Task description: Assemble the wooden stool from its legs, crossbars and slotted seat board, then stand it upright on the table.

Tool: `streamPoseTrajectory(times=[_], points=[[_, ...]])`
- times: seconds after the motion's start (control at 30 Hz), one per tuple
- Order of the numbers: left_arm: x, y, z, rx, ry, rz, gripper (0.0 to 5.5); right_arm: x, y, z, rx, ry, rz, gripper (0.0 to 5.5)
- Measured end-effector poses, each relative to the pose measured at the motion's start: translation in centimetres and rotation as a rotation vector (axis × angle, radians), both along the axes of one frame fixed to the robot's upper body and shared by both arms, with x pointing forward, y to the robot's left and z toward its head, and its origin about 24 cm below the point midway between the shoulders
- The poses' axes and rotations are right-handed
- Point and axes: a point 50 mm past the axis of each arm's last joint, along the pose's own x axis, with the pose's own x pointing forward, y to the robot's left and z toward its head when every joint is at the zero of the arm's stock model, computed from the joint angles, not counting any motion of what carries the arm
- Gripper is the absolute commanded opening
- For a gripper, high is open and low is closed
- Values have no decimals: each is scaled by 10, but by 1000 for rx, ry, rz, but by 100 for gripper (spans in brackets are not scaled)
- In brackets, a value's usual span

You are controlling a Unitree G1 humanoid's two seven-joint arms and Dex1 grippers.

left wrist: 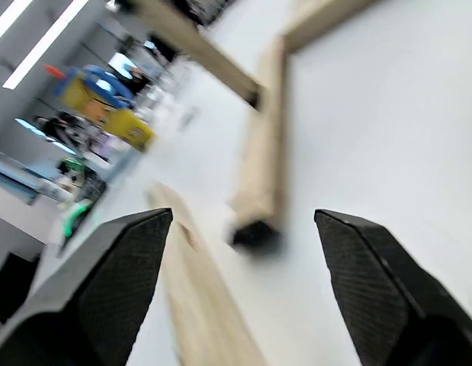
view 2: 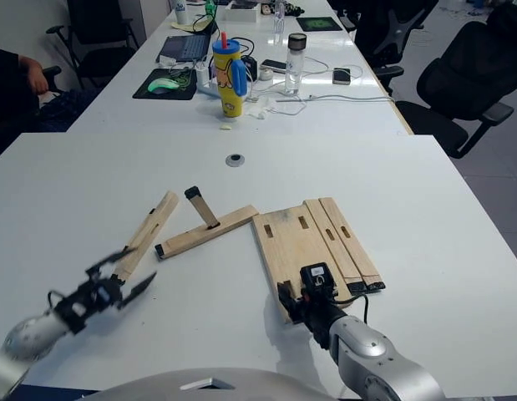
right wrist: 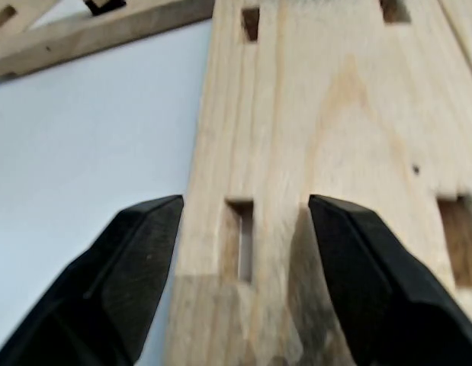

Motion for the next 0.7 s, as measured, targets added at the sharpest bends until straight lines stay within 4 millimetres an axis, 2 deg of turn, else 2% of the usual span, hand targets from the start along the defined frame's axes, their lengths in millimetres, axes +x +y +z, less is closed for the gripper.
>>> streamPoseTrajectory(times=[0.1,0.27,0.43,0.57,0.7], points=[[30,-6,16,-59,64,18,351,-2,-1,-2,51,26,-64,307],[53,-28,19,-3,193,-28,351,3,9,-5,243,51,-171,307],[80,-29,30,209,212,53,351,10,25,-7,377,83,-118,307],[86,-29,28,329,273,76,351,13,25,-9,393,81,-120,307],[78,-37,25,363,363,24,351,20,25,-12,429,58,-135,307]])
